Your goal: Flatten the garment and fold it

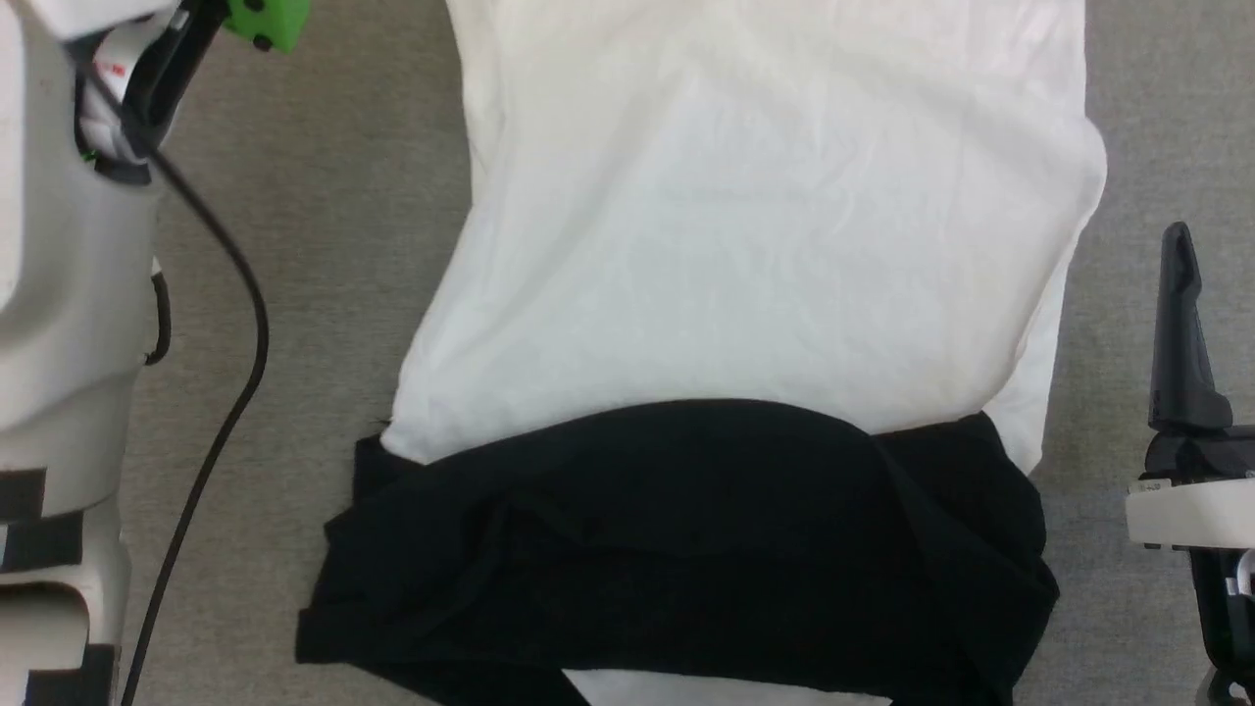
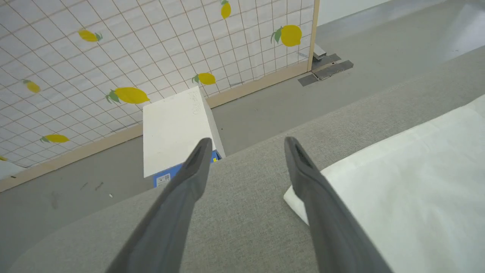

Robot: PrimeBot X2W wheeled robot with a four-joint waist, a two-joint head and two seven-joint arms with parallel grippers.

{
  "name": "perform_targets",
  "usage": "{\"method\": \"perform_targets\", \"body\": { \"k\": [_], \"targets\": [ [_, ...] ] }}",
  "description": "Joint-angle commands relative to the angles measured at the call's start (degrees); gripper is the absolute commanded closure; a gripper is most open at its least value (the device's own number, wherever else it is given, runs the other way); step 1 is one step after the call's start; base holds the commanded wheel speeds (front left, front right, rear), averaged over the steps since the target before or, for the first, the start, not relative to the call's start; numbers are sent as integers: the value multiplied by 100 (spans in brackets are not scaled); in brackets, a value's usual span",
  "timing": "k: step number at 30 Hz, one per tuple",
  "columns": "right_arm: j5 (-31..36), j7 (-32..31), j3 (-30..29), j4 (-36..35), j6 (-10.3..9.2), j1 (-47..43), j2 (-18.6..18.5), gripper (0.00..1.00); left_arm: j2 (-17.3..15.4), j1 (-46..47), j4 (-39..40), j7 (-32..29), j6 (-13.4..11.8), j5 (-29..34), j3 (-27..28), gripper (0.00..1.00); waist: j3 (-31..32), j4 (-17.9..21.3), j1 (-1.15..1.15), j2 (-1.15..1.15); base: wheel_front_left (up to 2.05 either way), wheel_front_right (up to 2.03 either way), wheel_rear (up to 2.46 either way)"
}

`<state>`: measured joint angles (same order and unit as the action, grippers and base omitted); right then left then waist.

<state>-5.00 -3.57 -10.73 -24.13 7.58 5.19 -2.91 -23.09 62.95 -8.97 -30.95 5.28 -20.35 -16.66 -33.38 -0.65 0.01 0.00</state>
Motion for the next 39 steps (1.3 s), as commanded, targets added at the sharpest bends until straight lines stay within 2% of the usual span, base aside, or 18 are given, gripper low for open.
{"method": "perform_targets", "body": {
  "k": [1,8,13,18,19,20,21,26,29,34,39],
  "targets": [
    [-9,57,24,34,-9,123,3,0,57,124,-128,-138,28,-54,-52,0,-505,273,-1,0,0,0,0],
    [-74,183,91,225,-9,212,3,0,152,143,-490,-901,-66,-226,-202,0,-701,464,-1,0,0,0,0],
    [-100,239,57,319,-9,240,3,0,158,-21,-512,-1281,-256,-311,-199,0,-769,535,-1,0,0,0,0],
    [-125,280,68,389,-9,275,3,0,58,-238,-459,-2008,-469,-385,-244,0,-838,558,-1,0,0,0,0],
    [-127,284,73,397,-9,288,3,0,20,-273,-434,-2112,-501,-379,-252,5,-850,562,-1,0,0,0,0],
    [-129,284,85,407,-9,308,3,0,-32,-307,-384,-2163,-553,-348,-243,83,-866,568,-1,0,0,0,0],
    [-122,279,105,412,-9,329,3,0,-72,-332,-345,-2162,-598,-314,-231,100,-876,572,-1,0,0,0,0],
    [133,164,296,293,-9,664,3,0,-93,-490,-192,-1663,-808,-282,-35,100,-817,557,-1,0,0,0,0],
    [194,-34,398,90,-9,1131,-91,0,-31,-566,-193,-1304,-822,-325,38,100,-715,504,-1,0,0,0,0],
    [-64,-773,465,47,-9,2376,-719,0,106,-628,-307,-944,-771,-411,38,100,-599,379,-1,0,0,0,0],
    [-282,-1838,622,765,-9,3715,-1323,0,273,-553,-386,-708,-693,-469,-33,100,-681,185,-1,0,0,0,0]
  ]
}}
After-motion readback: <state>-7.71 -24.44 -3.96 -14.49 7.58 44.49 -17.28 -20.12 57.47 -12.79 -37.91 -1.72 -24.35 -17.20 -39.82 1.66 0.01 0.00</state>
